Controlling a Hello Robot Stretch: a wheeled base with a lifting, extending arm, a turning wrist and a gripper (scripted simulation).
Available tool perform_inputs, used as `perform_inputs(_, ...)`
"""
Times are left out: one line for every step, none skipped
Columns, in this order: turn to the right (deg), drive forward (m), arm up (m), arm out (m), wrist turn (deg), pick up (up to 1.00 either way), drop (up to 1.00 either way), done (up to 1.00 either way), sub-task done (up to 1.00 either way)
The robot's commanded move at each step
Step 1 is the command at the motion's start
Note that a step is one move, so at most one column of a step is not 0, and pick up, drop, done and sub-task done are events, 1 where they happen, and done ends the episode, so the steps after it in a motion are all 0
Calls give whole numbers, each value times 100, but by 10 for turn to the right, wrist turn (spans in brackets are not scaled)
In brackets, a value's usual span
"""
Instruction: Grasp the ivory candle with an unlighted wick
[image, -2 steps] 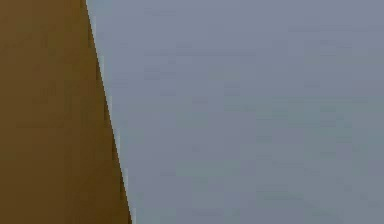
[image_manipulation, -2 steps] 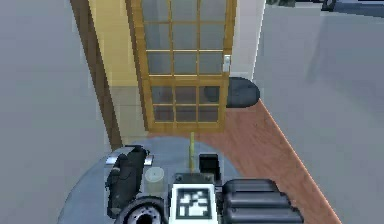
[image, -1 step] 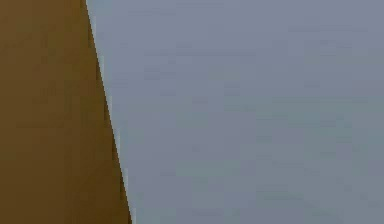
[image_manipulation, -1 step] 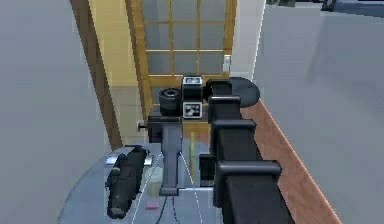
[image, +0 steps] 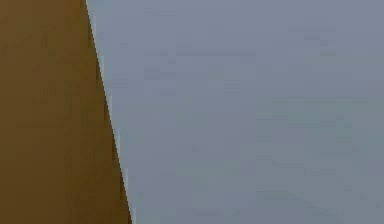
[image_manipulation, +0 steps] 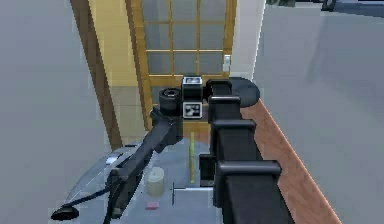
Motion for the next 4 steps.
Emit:
perform_inputs(0,0,0,0,450,0,0,0,0)
perform_inputs(0,0,0,0,450,0,0,0,0)
perform_inputs(0,0,0,0,150,0,0,0,0)
perform_inputs(0,0,-28,0,0,0,0,0,0)
